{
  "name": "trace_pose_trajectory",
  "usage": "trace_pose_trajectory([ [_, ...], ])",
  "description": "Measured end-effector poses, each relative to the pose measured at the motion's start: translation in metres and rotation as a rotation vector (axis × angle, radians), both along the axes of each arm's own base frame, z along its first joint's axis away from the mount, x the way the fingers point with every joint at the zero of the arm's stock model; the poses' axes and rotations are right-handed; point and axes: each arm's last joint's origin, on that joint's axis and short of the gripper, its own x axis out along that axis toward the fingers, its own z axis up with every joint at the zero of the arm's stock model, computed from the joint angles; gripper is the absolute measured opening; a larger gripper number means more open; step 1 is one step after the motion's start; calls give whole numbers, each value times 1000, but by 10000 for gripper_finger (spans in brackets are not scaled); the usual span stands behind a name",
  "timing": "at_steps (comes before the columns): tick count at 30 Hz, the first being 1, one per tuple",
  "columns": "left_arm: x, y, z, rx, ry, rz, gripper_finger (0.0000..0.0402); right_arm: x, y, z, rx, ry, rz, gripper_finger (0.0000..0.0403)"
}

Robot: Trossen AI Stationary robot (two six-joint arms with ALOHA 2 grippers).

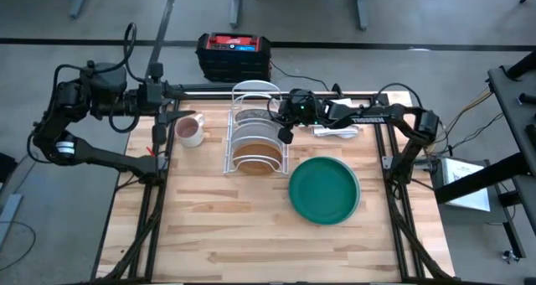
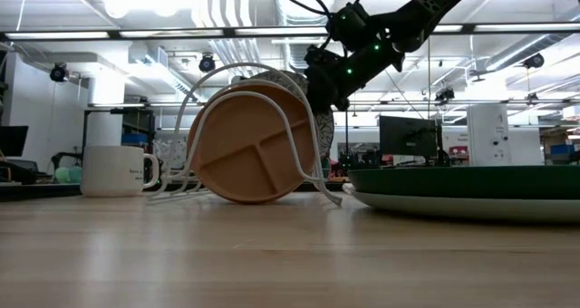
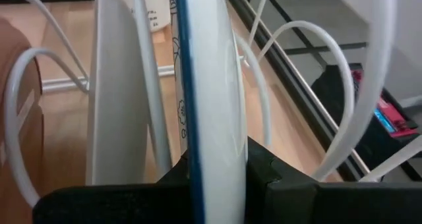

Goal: Sort dishes
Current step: Put the blue patterned plate in the dish rack

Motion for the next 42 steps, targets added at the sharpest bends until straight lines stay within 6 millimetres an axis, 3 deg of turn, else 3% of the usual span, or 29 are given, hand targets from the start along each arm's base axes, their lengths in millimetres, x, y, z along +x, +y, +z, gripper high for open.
trace_pose_trajectory([
  [14, 13, 2, -19, -13, 74, 0, 154, -1, -1, -1, -68, 28, 45, 23],
  [25, 12, 2, -18, -12, 68, 0, 154, 0, 0, -1, 18, 0, 45, 23],
  [42, 13, 2, -18, -11, 67, 0, 154, -1, 1, -1, -1, 12, 53, 37],
])
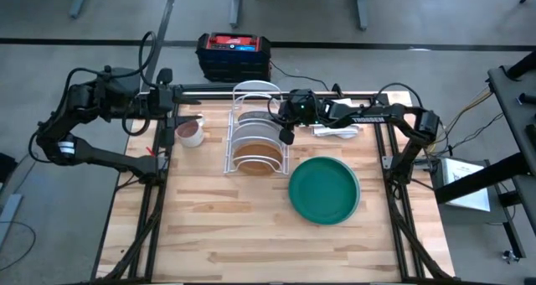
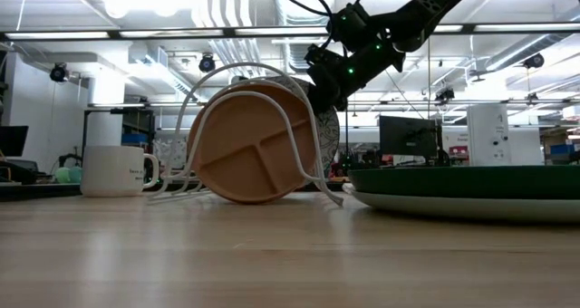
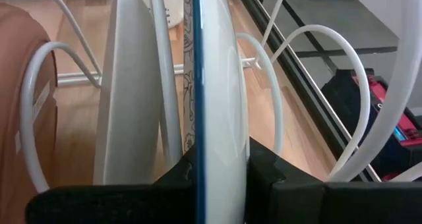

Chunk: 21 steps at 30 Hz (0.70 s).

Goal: Sort dishes
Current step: Put the blue patterned plate in the dish rack

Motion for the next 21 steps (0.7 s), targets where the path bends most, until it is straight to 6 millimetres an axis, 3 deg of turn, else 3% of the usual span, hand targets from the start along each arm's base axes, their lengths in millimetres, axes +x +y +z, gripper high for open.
trace_pose_trajectory([
  [21, 0, 0, 0, -10, 1, 5, 154, 3, -1, 20, -10, -24, 0, 86],
])
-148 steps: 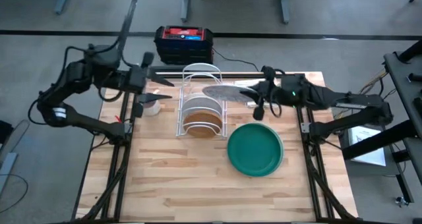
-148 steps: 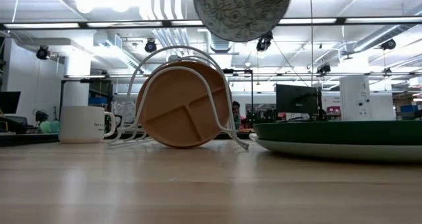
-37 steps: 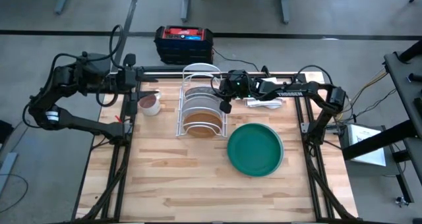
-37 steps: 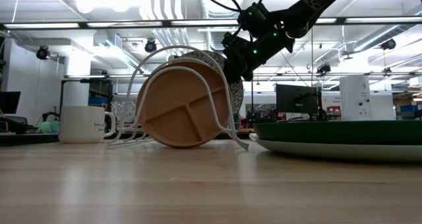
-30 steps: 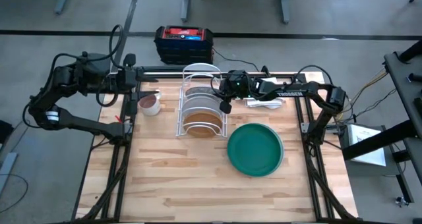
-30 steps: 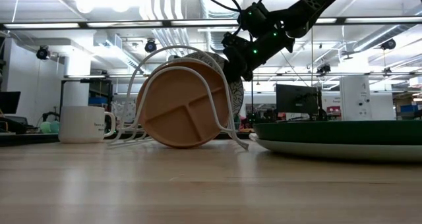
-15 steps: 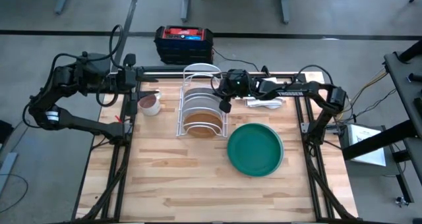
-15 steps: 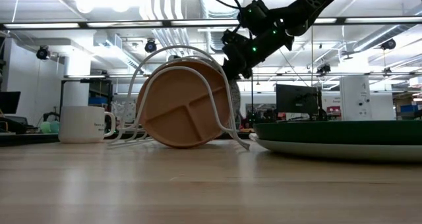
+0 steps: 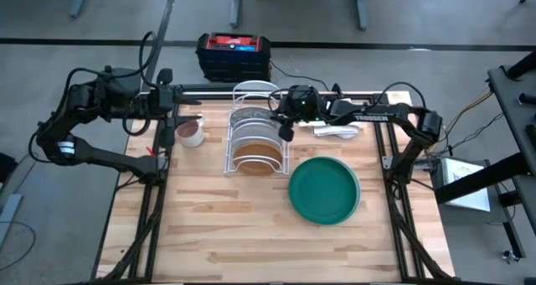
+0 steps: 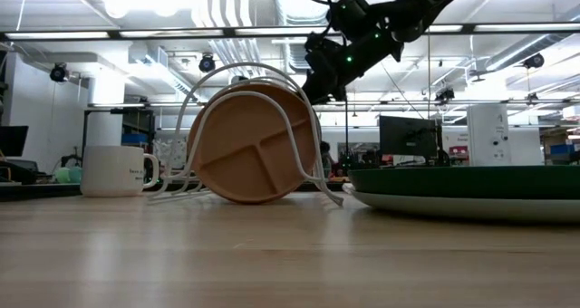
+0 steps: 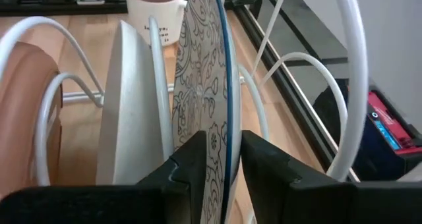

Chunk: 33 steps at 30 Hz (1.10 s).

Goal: Sort dishes
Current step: Put the blue patterned plate in the dish rack

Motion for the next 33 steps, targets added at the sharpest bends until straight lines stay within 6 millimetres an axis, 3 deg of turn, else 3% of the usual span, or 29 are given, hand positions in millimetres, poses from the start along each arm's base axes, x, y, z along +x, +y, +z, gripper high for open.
trace_pose_trajectory([
  [12, 4, 1, -8, -12, 27, 4, 154, -19, 5, 24, -33, 43, -74, 113],
  [26, 14, 3, -21, -36, 78, 12, 154, -69, 24, 72, 18, 71, -172, 129],
  [29, 14, 3, -21, -48, 77, 18, 154, -76, 27, 74, 43, 74, -187, 121],
  [33, 14, 2, -21, -52, 77, 20, 154, -76, 26, 57, 45, 106, -205, 101],
])
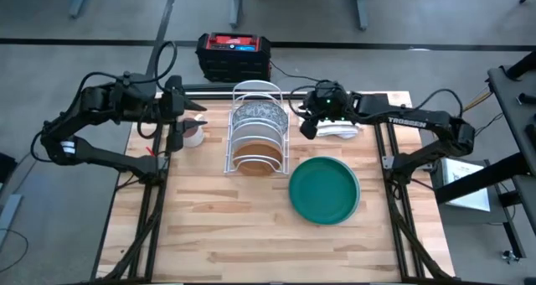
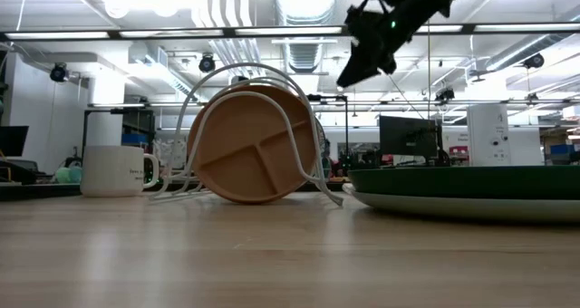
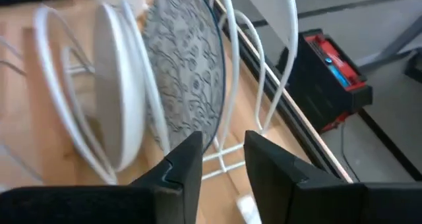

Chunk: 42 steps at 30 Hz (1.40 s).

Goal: Sort dishes
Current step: Put the blue patterned plate in the dish rack

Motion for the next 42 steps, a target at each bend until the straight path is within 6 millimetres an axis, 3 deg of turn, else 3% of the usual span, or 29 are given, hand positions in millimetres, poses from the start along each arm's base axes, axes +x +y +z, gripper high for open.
trace_pose_trajectory([
  [11, 0, 0, 0, -1, 0, 0, 154, 37, -25, -75, -23, 20, -123, 10],
  [16, 0, 0, 0, -10, -1, 5, 154, 56, -33, -98, 5, 55, -109, 5],
  [22, 0, 0, -1, -13, 6, 7, 154, 70, -35, -102, 13, 50, -79, 6],
  [30, 0, 0, -1, -13, 6, 7, 154, 70, -35, -93, -5, 35, -69, 6],
  [37, 0, 0, -5, -31, 29, 15, 154, 57, -32, -81, -35, 107, -133, 7],
  [42, 5, 2, -30, -38, 111, 51, 154, 43, -28, -66, -47, 144, -184, 7],
])
